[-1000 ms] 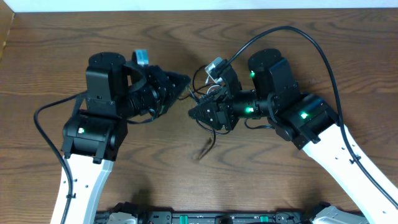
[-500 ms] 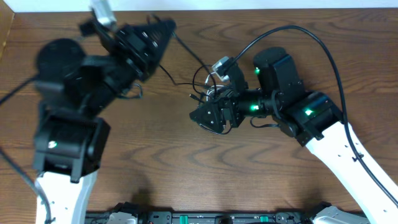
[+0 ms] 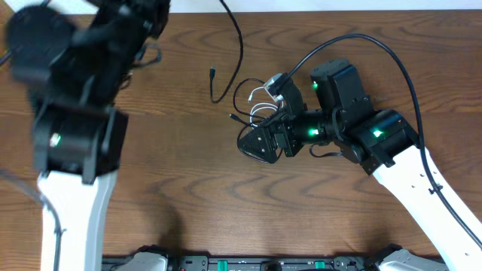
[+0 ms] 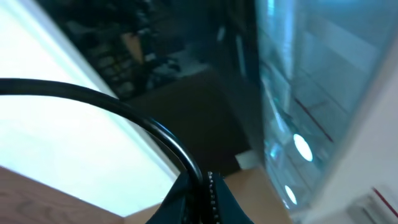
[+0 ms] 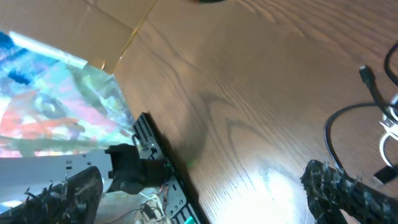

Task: Untangle cables
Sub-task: 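Pull the black cable away to the upper left with the left gripper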

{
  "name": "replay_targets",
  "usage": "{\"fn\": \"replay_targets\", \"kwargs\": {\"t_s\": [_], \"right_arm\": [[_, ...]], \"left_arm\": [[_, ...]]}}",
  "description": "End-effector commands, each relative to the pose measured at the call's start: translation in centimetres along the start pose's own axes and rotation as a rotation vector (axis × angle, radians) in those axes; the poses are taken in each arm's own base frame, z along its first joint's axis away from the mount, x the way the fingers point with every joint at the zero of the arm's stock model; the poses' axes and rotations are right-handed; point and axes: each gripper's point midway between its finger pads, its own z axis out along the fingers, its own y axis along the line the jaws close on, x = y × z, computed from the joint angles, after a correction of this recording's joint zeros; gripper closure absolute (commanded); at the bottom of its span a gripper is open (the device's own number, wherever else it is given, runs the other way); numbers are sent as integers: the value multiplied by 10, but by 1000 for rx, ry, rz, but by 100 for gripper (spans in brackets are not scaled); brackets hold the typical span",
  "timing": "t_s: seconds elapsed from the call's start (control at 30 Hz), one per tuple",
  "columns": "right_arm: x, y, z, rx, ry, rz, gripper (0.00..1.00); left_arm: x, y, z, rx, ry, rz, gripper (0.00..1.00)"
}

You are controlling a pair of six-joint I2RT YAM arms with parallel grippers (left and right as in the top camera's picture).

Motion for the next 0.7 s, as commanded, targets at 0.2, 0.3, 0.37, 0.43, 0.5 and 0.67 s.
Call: {"fn": "replay_targets", "kwargs": {"t_s": [0.2,0.3,0.37,0.43,0.5,0.67], "right_arm": [[7,-23,-5,134,13,13,1],[10,-27,-4,147,24,7,1],[13,-31,-5,172,33,14,1],[15,-36,-6,199,38,20,1],[15,-42,-6,229,38,23,1],[16,-47,-7,259,39,21,1]], "left_arm": [[-23,49,83,60,-88,1,92],[-35,66,104,86,-158,-33,93],[-44,79,113,83,-201,-31,92],[-52,101,120,41,-229,-31,93],[-63,133,125,-41,-239,50,93],[-91,228,118,-342,-240,252,92]]}}
